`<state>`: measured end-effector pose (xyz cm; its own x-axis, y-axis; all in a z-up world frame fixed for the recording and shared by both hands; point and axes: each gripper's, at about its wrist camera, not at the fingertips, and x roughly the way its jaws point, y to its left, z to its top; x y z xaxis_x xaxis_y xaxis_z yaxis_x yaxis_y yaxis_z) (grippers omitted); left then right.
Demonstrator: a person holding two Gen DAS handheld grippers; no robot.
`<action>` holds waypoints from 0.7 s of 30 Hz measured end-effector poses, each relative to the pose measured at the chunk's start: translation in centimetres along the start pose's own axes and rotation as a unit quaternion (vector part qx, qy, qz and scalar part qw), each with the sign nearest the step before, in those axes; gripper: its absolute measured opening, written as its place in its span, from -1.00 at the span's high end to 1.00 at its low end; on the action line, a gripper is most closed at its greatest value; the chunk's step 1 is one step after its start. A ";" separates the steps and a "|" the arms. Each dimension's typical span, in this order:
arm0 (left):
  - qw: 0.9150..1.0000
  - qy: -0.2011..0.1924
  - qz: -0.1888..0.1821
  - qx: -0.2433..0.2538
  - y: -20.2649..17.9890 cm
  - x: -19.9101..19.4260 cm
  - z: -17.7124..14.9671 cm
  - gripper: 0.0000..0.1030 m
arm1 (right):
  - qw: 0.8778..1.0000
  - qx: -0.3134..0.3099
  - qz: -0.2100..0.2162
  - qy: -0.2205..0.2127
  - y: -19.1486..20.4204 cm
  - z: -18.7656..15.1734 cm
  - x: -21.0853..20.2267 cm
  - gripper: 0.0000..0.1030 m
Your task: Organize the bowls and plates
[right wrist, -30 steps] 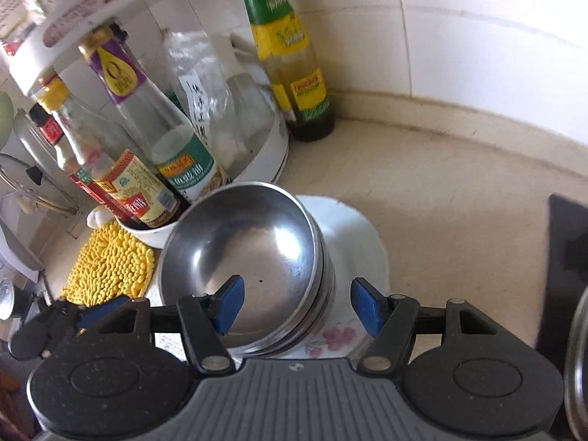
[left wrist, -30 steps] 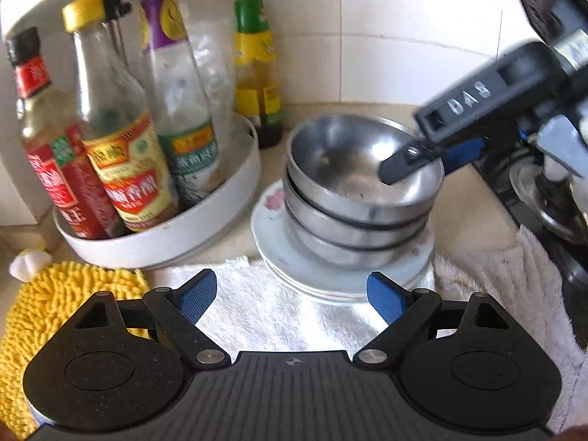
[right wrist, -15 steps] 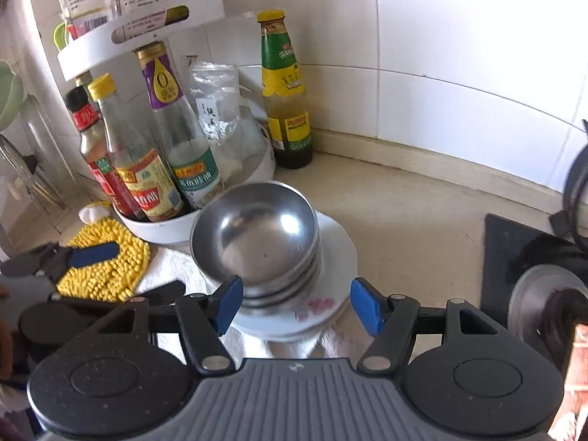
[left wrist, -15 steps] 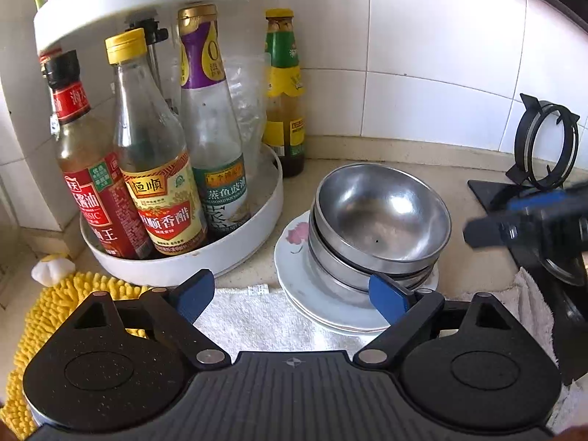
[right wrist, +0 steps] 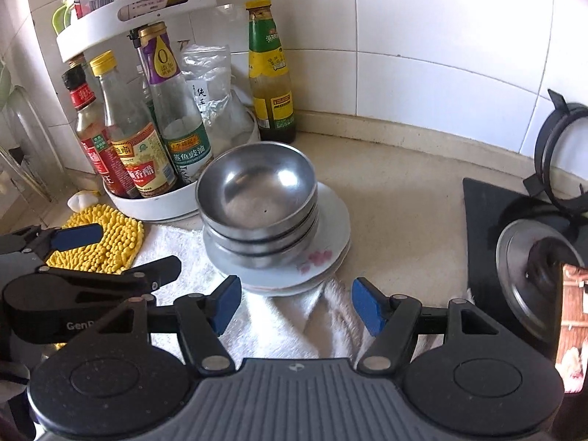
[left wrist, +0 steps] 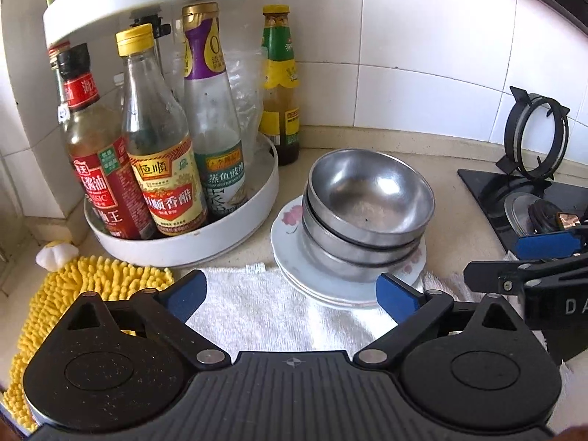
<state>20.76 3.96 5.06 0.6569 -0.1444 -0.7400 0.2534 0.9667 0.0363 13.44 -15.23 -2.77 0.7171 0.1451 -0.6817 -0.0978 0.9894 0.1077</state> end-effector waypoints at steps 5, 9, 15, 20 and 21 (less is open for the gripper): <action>1.000 -0.001 -0.004 -0.003 0.2 -0.7 -0.6 -1.00 | 1.000 0.019 0.003 0.002 0.2 -1.3 -0.1 -0.66; 1.000 -0.002 -0.006 -0.005 0.4 -1.0 -1.1 -1.00 | 0.999 0.035 0.005 -0.001 0.1 -1.9 -0.4 -0.67; 1.000 -0.003 -0.011 -0.014 0.7 -1.6 -1.3 -1.00 | 0.999 0.047 0.005 -0.004 0.5 -2.6 -1.1 -0.71; 1.000 -0.004 -0.017 -0.019 0.9 -2.0 -1.6 -1.00 | 0.999 0.050 0.005 -0.010 1.0 -3.1 -1.8 -0.76; 1.000 -0.004 -0.018 -0.020 0.9 -2.1 -1.7 -1.00 | 0.999 0.050 0.004 -0.011 1.0 -3.2 -1.9 -0.77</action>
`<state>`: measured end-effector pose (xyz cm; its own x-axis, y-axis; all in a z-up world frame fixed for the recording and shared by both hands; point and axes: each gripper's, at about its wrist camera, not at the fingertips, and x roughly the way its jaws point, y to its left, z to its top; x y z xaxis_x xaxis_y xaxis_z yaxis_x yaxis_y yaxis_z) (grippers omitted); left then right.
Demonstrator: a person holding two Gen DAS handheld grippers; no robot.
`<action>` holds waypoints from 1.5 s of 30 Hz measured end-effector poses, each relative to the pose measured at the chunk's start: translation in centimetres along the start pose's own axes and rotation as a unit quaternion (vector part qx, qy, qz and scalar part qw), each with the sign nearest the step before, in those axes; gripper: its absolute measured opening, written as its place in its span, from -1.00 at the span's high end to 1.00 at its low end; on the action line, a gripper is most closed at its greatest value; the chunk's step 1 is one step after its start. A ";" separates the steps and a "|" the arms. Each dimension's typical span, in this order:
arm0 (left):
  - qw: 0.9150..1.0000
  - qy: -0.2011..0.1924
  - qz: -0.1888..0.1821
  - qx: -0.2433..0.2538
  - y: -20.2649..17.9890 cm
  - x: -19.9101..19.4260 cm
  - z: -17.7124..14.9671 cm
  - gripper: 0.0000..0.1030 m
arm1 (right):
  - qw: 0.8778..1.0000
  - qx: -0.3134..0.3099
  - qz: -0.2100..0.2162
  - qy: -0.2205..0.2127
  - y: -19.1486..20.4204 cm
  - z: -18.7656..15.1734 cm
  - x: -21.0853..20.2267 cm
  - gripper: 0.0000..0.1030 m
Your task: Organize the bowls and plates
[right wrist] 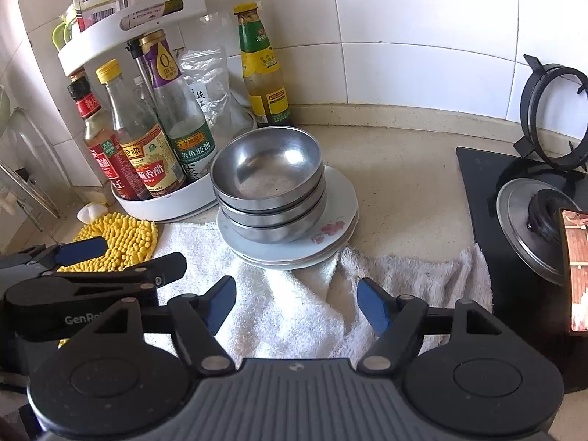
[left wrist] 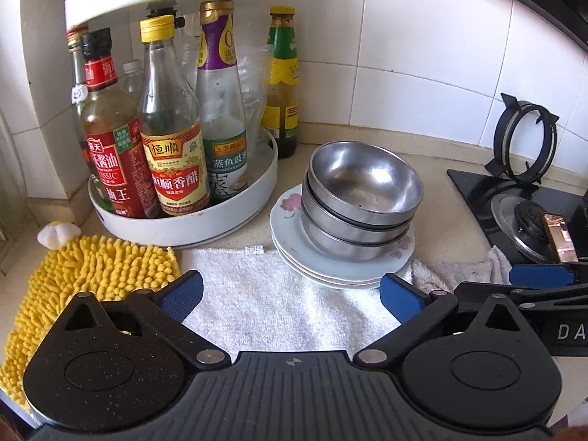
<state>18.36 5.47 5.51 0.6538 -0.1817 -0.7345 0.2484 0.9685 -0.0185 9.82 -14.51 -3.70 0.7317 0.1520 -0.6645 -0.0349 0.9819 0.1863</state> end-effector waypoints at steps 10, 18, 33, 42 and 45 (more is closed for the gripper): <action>1.000 0.008 -0.007 -0.006 -0.1 -0.2 -0.4 -1.00 | 1.000 -0.004 -0.017 0.001 0.2 -0.5 -0.3 -0.78; 0.999 0.025 0.018 0.011 -0.8 -0.2 -0.8 -1.00 | 1.000 0.003 -0.028 0.003 -0.2 -0.7 0.1 -0.79; 0.995 0.094 0.024 0.014 -1.3 0.7 -1.4 -0.95 | 0.998 -0.001 -0.048 0.051 -0.2 -1.9 0.7 -0.79; 0.995 0.095 -0.002 -0.012 -0.6 0.9 -1.3 -0.96 | 0.998 0.000 -0.039 0.043 -0.1 -1.5 0.4 -0.79; 0.995 0.094 -0.003 -0.015 -0.6 0.9 -1.1 -0.98 | 0.998 0.001 -0.039 0.040 -0.1 -1.4 0.3 -0.79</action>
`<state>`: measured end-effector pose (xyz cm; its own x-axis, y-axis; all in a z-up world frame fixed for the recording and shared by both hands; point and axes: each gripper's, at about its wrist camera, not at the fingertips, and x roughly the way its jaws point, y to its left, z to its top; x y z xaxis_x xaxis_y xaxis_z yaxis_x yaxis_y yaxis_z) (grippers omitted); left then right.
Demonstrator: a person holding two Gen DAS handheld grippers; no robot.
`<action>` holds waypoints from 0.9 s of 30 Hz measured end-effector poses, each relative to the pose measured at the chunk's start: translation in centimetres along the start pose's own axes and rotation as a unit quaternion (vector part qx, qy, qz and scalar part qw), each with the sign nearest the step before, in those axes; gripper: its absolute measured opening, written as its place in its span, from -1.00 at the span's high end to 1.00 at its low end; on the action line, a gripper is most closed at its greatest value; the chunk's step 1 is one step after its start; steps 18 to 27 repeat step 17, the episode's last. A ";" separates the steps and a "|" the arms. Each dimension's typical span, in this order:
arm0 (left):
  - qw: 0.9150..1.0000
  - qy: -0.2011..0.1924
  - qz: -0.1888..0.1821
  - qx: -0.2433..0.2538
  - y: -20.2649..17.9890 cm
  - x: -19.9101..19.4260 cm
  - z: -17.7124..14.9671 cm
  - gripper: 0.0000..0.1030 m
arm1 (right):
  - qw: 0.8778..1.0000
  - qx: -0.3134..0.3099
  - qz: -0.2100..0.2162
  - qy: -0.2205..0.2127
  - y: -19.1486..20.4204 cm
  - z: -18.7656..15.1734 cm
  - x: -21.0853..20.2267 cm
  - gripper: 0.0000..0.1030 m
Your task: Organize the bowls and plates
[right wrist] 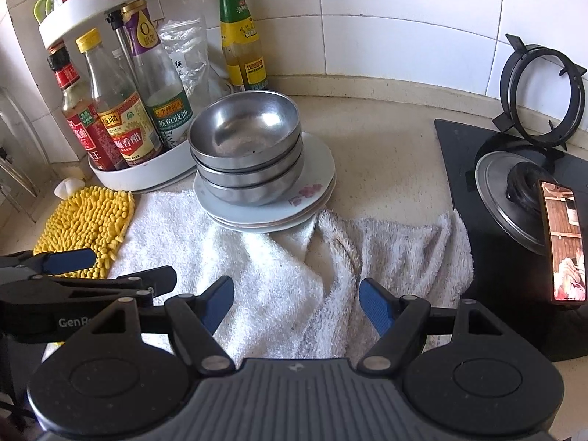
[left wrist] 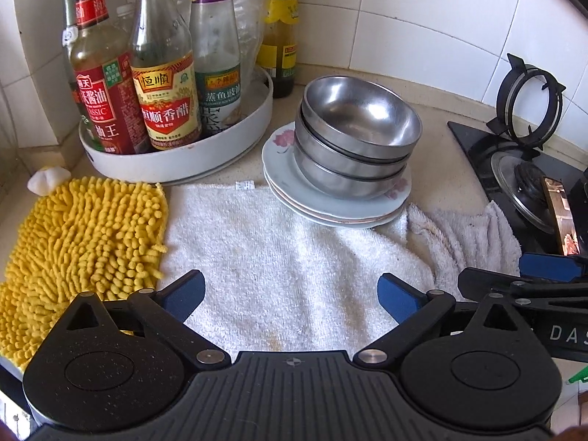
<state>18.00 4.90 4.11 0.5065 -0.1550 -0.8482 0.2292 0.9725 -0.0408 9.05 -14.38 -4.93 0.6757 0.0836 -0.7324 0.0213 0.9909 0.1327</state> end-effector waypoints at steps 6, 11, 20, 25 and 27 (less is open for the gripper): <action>1.000 -0.007 0.002 0.002 -0.3 -0.1 0.1 -0.99 | 1.000 0.010 0.000 -0.004 -0.2 0.0 -0.1 -0.81; 1.000 -0.016 0.002 0.005 -0.4 -0.3 0.1 -0.99 | 1.000 0.014 0.000 -0.007 -0.4 -0.1 -0.2 -0.82; 0.999 -0.028 0.012 0.012 -0.5 -0.5 0.1 -0.99 | 1.000 0.015 0.002 -0.006 -0.4 0.0 -0.2 -0.82; 0.999 -0.028 0.012 0.012 -0.5 -0.5 0.1 -0.99 | 1.000 0.015 0.002 -0.006 -0.4 0.0 -0.2 -0.82; 0.999 -0.028 0.012 0.012 -0.5 -0.5 0.1 -0.99 | 1.000 0.015 0.002 -0.006 -0.4 0.0 -0.2 -0.82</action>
